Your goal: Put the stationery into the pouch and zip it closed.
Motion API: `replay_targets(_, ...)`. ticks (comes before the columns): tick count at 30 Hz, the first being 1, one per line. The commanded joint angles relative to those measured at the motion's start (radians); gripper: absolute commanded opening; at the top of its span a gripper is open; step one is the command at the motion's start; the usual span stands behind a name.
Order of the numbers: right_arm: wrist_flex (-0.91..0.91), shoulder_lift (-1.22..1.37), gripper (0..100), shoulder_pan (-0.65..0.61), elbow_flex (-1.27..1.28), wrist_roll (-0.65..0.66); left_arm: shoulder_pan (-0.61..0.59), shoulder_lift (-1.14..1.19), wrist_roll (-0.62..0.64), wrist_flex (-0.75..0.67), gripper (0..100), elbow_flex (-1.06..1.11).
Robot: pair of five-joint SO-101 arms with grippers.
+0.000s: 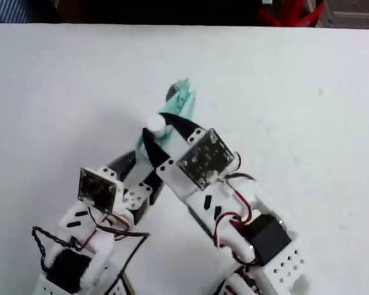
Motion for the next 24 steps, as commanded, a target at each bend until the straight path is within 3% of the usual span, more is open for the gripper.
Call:
replay_targets(1,0.107,0.027,22.8,0.019,-0.137,-0.058,0.008,0.002,0.018,-0.015,18,-0.003)
replay_targets(3,0.119,0.027,26.7,0.044,-0.170,-0.101,0.008,0.002,0.018,-0.015,18,-0.003)
replay_targets(15,0.189,0.048,25.4,0.170,-0.318,-0.114,0.008,0.002,0.018,-0.015,16,-0.002)
replay_targets(24,0.487,0.464,25.4,0.262,-0.727,-0.256,0.018,0.002,0.017,-0.021,10,-0.002)
